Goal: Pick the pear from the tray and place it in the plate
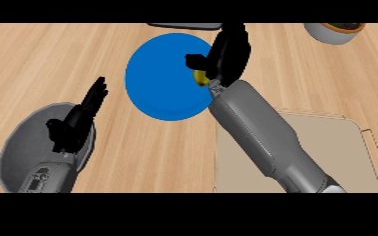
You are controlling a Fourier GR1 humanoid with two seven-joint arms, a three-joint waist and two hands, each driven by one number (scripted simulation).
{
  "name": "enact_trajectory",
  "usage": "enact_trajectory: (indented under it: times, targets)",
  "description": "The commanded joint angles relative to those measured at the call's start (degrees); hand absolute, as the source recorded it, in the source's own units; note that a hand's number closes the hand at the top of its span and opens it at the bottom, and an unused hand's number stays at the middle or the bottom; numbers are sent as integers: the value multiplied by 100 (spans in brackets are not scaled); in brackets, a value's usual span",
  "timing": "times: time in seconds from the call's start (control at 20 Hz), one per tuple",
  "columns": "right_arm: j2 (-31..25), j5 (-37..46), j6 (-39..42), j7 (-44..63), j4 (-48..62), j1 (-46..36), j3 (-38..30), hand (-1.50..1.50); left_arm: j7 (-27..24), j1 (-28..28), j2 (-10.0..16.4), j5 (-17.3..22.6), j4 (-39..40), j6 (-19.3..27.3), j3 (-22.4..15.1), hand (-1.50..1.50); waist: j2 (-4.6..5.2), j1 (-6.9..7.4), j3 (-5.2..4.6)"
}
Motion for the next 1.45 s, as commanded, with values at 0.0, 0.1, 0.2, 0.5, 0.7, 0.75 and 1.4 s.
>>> enact_trajectory:
  times: [0.0,0.1,0.2,0.5,0.7,0.75,1.4]
  targets:
    - [55,-20,-1577,709,-58,133,-178,-150,-182,155,-14,-41,85,56,46,0,-31,-131,-1]
    - [55,-178,-2095,460,-198,255,-263,-150,-197,278,133,48,57,-75,146,0,-40,-143,2]
    - [56,-399,-2560,492,-657,757,137,-150,-42,167,92,74,22,3,186,0,-86,-254,6]
    - [56,-235,-3306,66,-1546,2230,894,-150,48,308,33,130,-72,112,315,0,-130,-531,0]
    - [-55,-181,-3071,-556,-2408,3225,1158,-150,235,552,117,163,-518,39,348,0,-135,-566,1]
    - [-579,-632,-2935,-692,-2916,3519,1406,-150,-42,706,-61,-67,-386,276,244,0,-128,-575,1]
    - [-1432,-2025,-3356,-2402,-3327,4578,1831,-150,-256,331,-188,-233,159,-27,540,0,-100,-554,-3]
